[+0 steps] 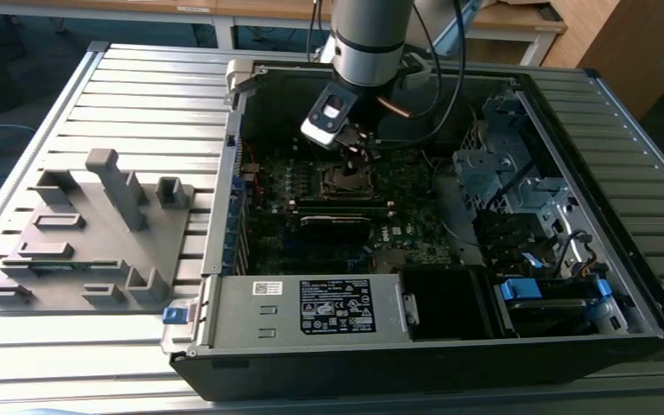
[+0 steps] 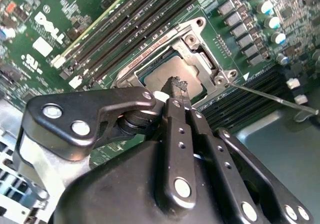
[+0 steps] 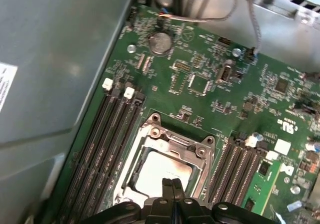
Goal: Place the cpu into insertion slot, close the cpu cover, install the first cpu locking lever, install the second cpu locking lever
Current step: 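Close the cpu cover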
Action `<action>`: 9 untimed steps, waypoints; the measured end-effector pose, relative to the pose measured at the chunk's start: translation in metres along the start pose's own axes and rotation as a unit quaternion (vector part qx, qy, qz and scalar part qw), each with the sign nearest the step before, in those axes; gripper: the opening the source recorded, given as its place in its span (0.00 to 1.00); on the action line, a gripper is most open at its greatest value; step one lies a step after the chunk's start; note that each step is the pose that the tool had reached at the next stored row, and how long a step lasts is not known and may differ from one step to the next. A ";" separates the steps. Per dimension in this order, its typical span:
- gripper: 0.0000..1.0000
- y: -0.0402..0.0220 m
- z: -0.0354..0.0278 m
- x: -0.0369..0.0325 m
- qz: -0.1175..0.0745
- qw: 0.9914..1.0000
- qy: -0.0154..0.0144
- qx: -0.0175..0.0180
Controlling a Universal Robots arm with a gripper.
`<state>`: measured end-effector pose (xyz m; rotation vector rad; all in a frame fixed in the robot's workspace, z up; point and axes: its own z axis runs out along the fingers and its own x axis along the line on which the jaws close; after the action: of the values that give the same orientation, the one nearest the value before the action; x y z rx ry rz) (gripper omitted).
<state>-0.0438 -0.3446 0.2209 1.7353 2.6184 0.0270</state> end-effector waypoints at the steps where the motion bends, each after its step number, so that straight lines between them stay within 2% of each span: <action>1: 0.10 0.0000 0.0000 0.0000 -0.009 1.000 0.000 0.000; 5: 0.10 0.0000 0.0001 0.0000 -0.043 0.999 0.001 0.000; 7: 0.10 0.0000 0.0001 0.0000 -0.060 0.998 0.001 0.000; 9: 0.10 0.0000 0.0001 0.0000 -0.078 0.997 0.002 0.001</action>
<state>-0.0438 -0.3446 0.2208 1.5261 2.7478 0.0283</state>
